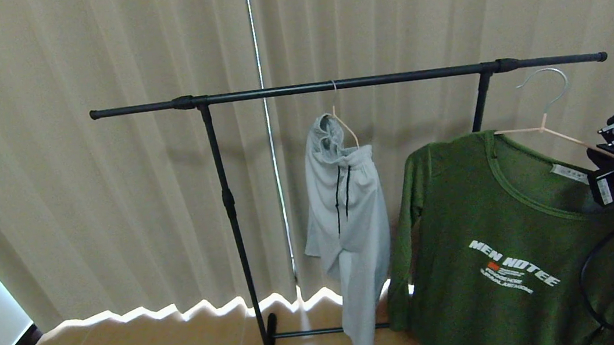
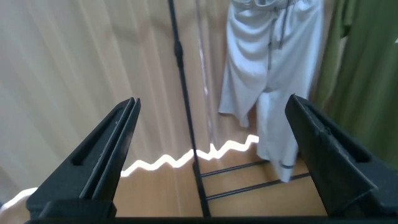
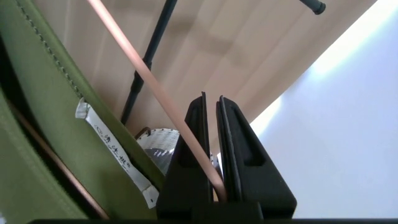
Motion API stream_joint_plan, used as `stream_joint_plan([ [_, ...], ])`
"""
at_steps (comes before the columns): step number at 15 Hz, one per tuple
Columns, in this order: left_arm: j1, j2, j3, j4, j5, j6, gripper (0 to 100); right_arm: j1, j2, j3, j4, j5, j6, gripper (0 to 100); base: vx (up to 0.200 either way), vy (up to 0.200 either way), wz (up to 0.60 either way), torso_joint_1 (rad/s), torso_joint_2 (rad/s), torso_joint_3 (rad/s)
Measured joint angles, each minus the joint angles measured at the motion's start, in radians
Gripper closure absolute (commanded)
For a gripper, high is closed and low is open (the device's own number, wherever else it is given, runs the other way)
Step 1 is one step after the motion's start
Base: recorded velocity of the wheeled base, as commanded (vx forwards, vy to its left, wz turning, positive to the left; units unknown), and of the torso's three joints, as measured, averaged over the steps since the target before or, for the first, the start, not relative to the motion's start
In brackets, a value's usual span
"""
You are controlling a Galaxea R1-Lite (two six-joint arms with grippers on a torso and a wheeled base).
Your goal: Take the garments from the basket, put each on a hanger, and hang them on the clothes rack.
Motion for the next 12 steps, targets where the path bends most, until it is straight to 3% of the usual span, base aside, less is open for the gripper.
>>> stream_joint_plan([
  [12, 0.001, -0.001, 0.0, 0.001, -0.001, 0.0, 0, 0.0, -0.008, 0.011, -0.042, 0.0, 0.0, 100, 0.2, 0.0, 0.0, 0.001, 0.0, 0.003],
])
